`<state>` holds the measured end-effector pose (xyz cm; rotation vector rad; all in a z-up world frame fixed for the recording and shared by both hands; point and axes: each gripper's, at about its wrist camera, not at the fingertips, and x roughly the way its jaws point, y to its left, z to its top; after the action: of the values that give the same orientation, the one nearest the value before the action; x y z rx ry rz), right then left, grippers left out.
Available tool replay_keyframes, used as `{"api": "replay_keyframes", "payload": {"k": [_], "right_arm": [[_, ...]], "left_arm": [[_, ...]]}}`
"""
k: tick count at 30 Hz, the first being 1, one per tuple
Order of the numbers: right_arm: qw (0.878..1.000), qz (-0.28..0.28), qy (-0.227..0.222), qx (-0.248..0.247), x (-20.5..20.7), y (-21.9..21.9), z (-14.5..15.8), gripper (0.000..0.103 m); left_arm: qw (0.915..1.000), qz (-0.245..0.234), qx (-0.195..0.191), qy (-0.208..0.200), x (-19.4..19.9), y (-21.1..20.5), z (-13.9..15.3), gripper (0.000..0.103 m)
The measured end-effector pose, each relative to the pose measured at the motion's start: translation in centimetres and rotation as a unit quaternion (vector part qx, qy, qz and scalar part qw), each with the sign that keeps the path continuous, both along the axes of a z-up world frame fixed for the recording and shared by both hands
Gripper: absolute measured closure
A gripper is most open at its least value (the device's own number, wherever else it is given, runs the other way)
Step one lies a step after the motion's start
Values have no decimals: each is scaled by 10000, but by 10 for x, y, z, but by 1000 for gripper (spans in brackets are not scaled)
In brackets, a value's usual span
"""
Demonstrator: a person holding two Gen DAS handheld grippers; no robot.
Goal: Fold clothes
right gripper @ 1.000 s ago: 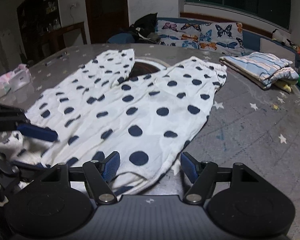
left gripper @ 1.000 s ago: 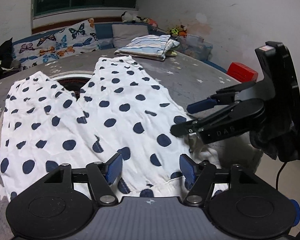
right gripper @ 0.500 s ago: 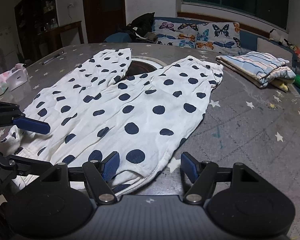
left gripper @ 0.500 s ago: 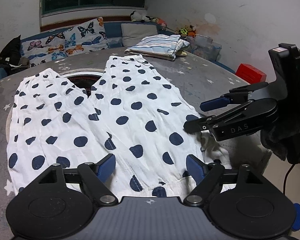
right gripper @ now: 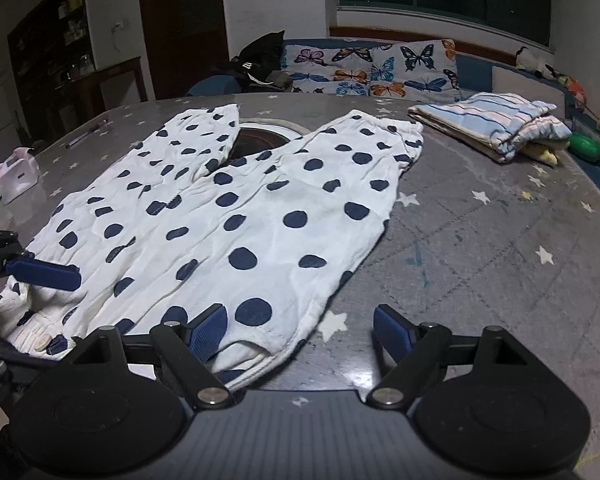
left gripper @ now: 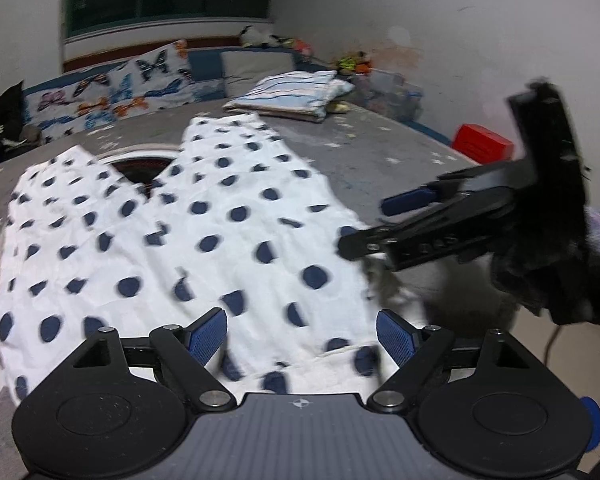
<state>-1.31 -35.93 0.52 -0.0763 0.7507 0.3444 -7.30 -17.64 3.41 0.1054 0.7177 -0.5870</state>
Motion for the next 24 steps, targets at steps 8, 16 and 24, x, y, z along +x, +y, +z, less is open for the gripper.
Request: {"api": "replay_keyframes", "payload": {"k": [8, 16, 24], "right_arm": [[9998, -163, -20, 137, 13, -17, 10, 21], [9995, -306, -22, 116, 37, -36, 20, 25], [9989, -356, 48, 288, 78, -46, 24, 38]], "left_arm": [[9973, -717, 78, -153, -8, -37, 0, 27], [9937, -985, 518, -135, -1, -68, -16, 49], [9959, -832, 350, -16, 14, -57, -16, 84]]}}
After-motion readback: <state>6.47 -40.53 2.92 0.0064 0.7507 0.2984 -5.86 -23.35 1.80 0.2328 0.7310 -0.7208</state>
